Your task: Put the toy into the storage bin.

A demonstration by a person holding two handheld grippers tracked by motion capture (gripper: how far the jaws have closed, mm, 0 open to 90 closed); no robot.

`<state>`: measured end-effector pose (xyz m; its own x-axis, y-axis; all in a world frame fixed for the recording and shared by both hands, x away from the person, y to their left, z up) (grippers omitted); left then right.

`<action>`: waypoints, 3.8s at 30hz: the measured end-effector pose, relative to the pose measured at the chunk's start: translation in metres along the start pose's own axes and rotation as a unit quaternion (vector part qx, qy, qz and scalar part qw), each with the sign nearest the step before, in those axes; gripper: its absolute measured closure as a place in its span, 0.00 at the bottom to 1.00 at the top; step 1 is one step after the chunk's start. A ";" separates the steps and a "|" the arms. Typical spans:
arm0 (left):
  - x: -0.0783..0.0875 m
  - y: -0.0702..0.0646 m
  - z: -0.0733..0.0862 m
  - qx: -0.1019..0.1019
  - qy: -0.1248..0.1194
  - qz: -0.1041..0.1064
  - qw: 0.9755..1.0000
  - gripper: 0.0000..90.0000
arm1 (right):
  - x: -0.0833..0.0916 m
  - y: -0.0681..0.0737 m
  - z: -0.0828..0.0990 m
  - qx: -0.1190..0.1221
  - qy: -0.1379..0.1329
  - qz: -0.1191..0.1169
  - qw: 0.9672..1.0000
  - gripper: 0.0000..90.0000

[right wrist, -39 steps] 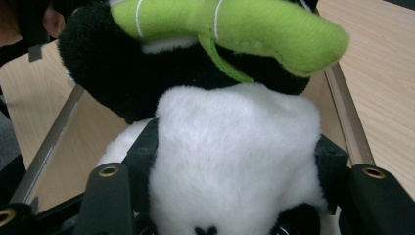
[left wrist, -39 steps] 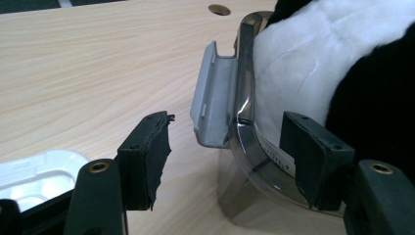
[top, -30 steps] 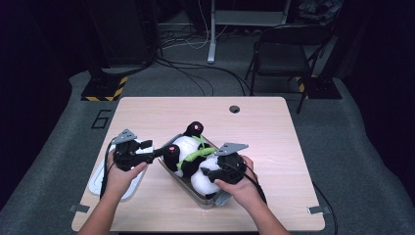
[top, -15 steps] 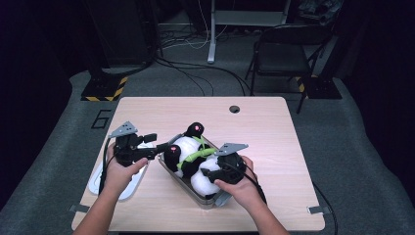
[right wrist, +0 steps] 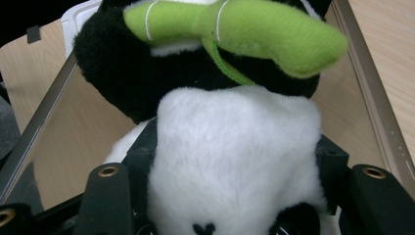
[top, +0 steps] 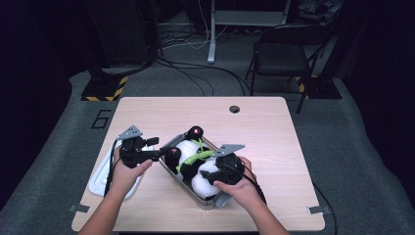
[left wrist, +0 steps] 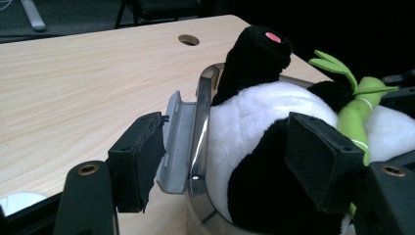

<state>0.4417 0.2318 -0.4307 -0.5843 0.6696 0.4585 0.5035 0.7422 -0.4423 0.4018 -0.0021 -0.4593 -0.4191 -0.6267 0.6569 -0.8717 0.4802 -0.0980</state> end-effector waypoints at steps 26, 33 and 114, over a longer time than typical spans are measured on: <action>-0.017 0.021 0.026 0.016 0.039 -0.024 0.999 0.35 | -0.006 0.001 0.004 0.017 0.025 0.006 1.000 0.23; -0.015 0.020 0.026 0.015 0.039 -0.021 0.999 0.35 | -0.003 -0.001 0.002 0.025 0.021 0.009 0.999 0.20; -0.068 -0.011 -0.030 -0.038 0.048 0.008 0.998 0.46 | 0.057 -0.008 0.017 -0.030 -0.067 0.016 0.997 0.55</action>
<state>0.4947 0.1791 -0.4340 -0.5142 0.6786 0.5246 0.5608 0.7288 -0.3930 0.3800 -0.0523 -0.4336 -0.4806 -0.6847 0.5479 -0.8419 0.5351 -0.0697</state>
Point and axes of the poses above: each handheld gripper's, and its own axes: x roughly backward along the jaws, z roughly out of its underside, y roughly to its left, the point moved 6 cm from there along -x, roughly forward along the jaws, and after that the axes turned 15 degrees about x, right-handed, at the moved point
